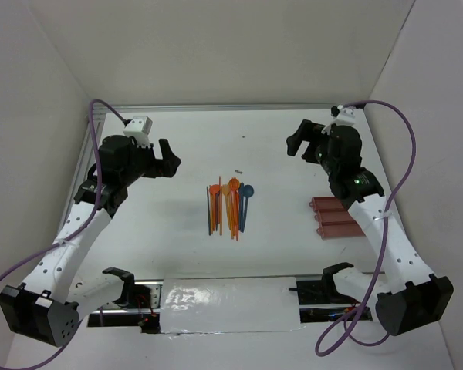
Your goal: Sort the eating utensils into containers
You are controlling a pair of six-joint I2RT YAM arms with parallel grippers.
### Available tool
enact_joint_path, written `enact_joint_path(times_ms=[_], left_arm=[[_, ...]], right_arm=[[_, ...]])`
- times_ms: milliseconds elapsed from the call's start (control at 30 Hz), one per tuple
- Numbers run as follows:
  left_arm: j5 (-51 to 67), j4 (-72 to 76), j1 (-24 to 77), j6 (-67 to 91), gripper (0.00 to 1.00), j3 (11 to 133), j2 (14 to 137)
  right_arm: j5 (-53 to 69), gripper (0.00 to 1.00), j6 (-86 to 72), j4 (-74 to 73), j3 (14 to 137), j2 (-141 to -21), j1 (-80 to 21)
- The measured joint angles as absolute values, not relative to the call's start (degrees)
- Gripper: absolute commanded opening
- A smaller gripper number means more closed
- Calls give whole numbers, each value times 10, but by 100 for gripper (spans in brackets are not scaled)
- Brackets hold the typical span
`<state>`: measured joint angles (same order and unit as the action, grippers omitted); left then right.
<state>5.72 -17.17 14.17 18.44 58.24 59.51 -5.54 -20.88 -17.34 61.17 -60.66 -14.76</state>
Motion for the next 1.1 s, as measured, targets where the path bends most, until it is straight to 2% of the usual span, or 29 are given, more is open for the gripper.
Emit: enact_joint_path(times_ms=[167,400,467,700,833,1100], left_arm=[[46,-181,142,199,100,582,594],[44,-253,142,214,100,581,581],[53,-256,142,214,100,569,557],[76,-272,142,213,100,518,446],[75,-276,142,213,100,505,411],[80,-286,142,212,100,496,413]], right_arm=[[-40,100,-222,-193,619,-618,-167],[-42,98,-249,-220,618,-653,-249],[-56,95,-261,-237,630,-686,-288],[-92,75,-322,-274,637,-796,-377],[-116,59,-350,-300,636,-818,-395],[-136,55,-387,-297,598,-853,-411]])
